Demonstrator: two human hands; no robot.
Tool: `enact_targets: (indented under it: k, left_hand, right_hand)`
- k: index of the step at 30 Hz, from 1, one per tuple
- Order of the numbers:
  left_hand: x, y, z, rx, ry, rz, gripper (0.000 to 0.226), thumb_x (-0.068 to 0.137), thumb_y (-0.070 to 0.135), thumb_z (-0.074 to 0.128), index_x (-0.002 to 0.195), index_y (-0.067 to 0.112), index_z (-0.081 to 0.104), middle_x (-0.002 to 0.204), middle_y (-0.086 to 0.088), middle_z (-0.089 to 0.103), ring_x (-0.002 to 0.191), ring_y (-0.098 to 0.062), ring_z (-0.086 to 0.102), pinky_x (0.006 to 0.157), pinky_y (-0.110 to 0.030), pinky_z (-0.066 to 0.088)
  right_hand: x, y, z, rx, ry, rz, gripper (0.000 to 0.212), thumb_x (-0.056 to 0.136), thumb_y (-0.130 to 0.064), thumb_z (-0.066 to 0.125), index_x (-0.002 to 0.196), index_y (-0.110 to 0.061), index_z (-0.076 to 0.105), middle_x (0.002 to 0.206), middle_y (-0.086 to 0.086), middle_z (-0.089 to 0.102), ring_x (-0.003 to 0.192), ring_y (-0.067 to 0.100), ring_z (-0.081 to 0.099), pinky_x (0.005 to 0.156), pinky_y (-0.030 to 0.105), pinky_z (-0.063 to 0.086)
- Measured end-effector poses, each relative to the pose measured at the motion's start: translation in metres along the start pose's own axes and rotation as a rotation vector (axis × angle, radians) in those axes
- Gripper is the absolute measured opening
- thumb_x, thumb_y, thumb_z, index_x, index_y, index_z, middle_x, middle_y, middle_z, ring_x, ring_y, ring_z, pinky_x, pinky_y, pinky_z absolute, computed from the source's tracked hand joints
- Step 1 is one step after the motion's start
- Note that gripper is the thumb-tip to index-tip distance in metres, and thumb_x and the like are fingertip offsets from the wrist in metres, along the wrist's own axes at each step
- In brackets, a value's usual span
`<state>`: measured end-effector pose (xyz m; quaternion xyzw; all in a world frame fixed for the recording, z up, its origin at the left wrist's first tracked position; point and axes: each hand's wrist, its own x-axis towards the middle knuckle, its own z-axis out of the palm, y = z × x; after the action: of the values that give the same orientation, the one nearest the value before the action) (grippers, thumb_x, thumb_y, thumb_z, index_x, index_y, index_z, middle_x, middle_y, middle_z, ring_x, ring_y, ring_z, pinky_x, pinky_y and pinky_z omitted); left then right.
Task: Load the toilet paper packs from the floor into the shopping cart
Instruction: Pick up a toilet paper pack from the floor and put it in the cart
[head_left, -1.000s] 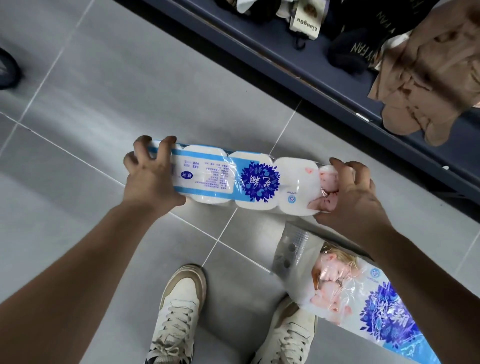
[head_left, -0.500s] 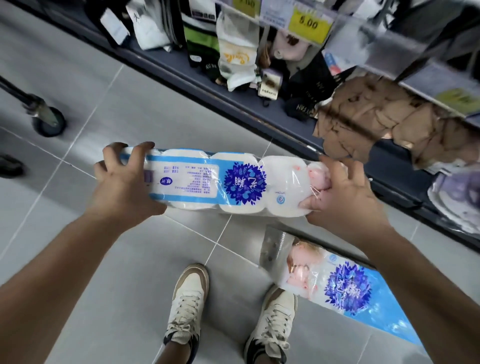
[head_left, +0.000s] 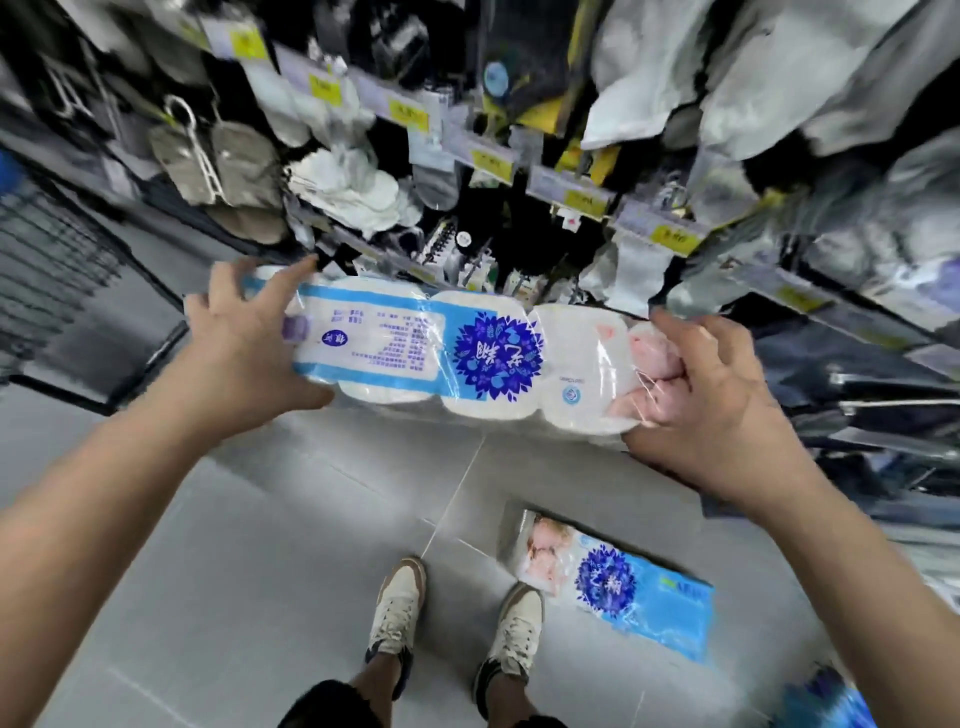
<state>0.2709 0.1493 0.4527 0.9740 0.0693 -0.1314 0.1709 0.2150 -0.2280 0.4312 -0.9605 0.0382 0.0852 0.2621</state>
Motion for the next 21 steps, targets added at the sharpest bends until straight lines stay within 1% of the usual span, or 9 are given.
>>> enact_targets:
  k: [3, 6, 9, 11, 14, 16, 17, 19, 21]
  left_hand:
    - [-0.033, 0.031, -0.086, 0.006, 0.058, 0.072, 0.12, 0.049, 0.042, 0.091, 0.153, 0.041, 0.033, 0.153, -0.02, 0.025, 0.138, -0.043, 0.029, 0.116, -0.049, 0.027]
    - [-0.067, 0.046, -0.16, -0.026, 0.145, 0.172, 0.119, 0.04, 0.056, 0.083, 0.149, 0.046, 0.035, 0.149, -0.019, 0.031, 0.143, -0.034, 0.027, 0.116, -0.05, 0.027]
    - [-0.093, 0.06, -0.222, -0.078, 0.197, 0.239, 0.117, 0.039, 0.062, 0.083, 0.145, 0.055, 0.035, 0.149, -0.008, 0.03, 0.142, -0.03, 0.029, 0.119, -0.045, 0.026]
    - [-0.107, 0.066, -0.256, -0.102, 0.227, 0.296, 0.115, 0.043, 0.056, 0.092, 0.143, 0.059, 0.037, 0.148, -0.001, 0.03, 0.143, -0.023, 0.028, 0.119, -0.037, 0.025]
    - [-0.126, 0.072, -0.295, -0.147, 0.298, 0.392, 0.103, 0.049, 0.043, 0.096, 0.131, 0.065, 0.038, 0.143, 0.005, 0.032, 0.135, -0.005, 0.029, 0.114, -0.023, 0.02]
    - [-0.135, 0.074, -0.316, -0.167, 0.329, 0.442, 0.1, 0.047, 0.043, 0.097, 0.125, 0.067, 0.04, 0.137, 0.009, 0.032, 0.131, -0.001, 0.03, 0.113, -0.021, 0.019]
    - [-0.139, 0.074, -0.327, -0.166, 0.349, 0.457, 0.102, 0.044, 0.048, 0.096, 0.129, 0.065, 0.041, 0.135, 0.01, 0.032, 0.131, -0.003, 0.031, 0.114, -0.022, 0.02]
    - [-0.144, 0.074, -0.347, -0.17, 0.376, 0.467, 0.109, 0.042, 0.053, 0.095, 0.137, 0.058, 0.043, 0.135, 0.013, 0.032, 0.131, -0.004, 0.032, 0.113, -0.023, 0.022]
    - [-0.149, 0.074, -0.362, -0.18, 0.394, 0.493, 0.109, 0.043, 0.053, 0.094, 0.139, 0.054, 0.044, 0.135, 0.015, 0.032, 0.129, -0.001, 0.032, 0.112, -0.023, 0.023]
  right_hand:
    - [-0.028, -0.038, -0.082, -0.04, 0.056, -0.064, 0.108, 0.057, -0.042, 0.078, 0.155, -0.038, 0.031, 0.15, 0.004, 0.03, 0.143, 0.029, 0.035, 0.12, 0.04, 0.033]
    - [-0.054, -0.071, -0.157, -0.087, 0.129, -0.138, 0.109, 0.055, -0.049, 0.075, 0.154, -0.044, 0.031, 0.151, 0.0, 0.029, 0.141, 0.028, 0.038, 0.116, 0.04, 0.035]
    - [-0.076, -0.097, -0.219, -0.075, 0.21, -0.19, 0.107, 0.059, -0.038, 0.084, 0.153, -0.045, 0.035, 0.151, -0.004, 0.031, 0.141, 0.016, 0.037, 0.111, 0.027, 0.031]
    - [-0.087, -0.116, -0.255, -0.08, 0.253, -0.213, 0.105, 0.059, -0.035, 0.086, 0.152, -0.044, 0.039, 0.151, -0.003, 0.032, 0.14, 0.014, 0.038, 0.107, 0.023, 0.03]
    - [-0.099, -0.143, -0.297, -0.126, 0.302, -0.258, 0.105, 0.055, -0.052, 0.078, 0.152, -0.04, 0.041, 0.151, 0.002, 0.036, 0.136, 0.02, 0.044, 0.108, 0.032, 0.039]
    - [-0.108, -0.154, -0.316, -0.155, 0.342, -0.298, 0.106, 0.053, -0.057, 0.071, 0.153, -0.036, 0.043, 0.146, 0.008, 0.041, 0.132, 0.025, 0.048, 0.108, 0.038, 0.045]
    - [-0.113, -0.159, -0.324, -0.164, 0.357, -0.313, 0.106, 0.053, -0.057, 0.071, 0.153, -0.033, 0.044, 0.144, 0.009, 0.043, 0.131, 0.026, 0.049, 0.107, 0.037, 0.045]
    - [-0.119, -0.168, -0.335, -0.184, 0.4, -0.358, 0.105, 0.054, -0.055, 0.072, 0.152, -0.028, 0.046, 0.139, 0.011, 0.049, 0.129, 0.025, 0.049, 0.106, 0.032, 0.043]
    - [-0.124, -0.177, -0.343, -0.188, 0.426, -0.393, 0.103, 0.055, -0.05, 0.074, 0.151, -0.023, 0.048, 0.135, 0.011, 0.052, 0.13, 0.021, 0.046, 0.106, 0.018, 0.034]
